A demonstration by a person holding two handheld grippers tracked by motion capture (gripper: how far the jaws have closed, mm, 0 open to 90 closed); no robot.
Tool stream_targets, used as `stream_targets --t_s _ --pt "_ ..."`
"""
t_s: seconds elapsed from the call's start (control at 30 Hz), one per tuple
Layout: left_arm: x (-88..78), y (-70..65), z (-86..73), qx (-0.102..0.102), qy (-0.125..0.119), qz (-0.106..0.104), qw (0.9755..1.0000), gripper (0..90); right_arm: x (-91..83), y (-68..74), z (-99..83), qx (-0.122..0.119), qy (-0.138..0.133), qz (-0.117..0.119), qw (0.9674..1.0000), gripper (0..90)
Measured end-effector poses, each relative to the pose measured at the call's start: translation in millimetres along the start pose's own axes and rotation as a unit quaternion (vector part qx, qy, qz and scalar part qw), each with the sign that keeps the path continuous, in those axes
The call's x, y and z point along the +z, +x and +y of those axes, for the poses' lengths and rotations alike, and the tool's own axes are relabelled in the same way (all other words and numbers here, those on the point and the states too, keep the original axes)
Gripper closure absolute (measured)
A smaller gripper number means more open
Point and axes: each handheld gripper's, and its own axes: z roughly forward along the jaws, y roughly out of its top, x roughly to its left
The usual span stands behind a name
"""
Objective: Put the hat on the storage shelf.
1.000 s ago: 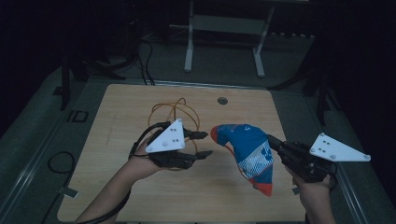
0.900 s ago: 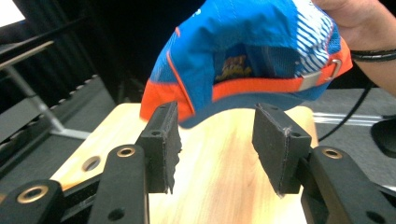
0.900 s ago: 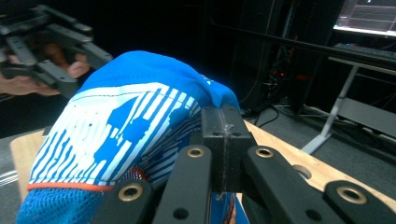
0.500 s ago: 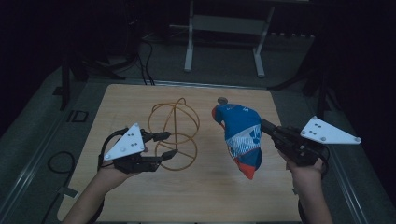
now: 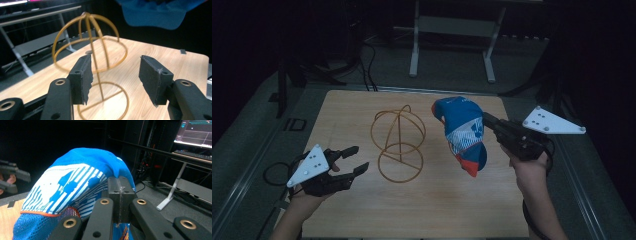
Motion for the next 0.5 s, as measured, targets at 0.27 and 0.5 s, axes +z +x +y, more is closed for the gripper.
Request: stream_targets --t_s 0.27,0.5 --pt "-3.8 -2.7 -47.5 -0.034 0.011 0.031 0.9989 38.7 27.1 5.1 10.7 -0.004 0.005 0.002 1.0 90.0" --pt "-4.0 -7.8 -88.3 -0.062 0.013 0.075 0.9952 25.5 51.1 8.8 23.9 -0.009 0.009 0.009 0.9999 90.0"
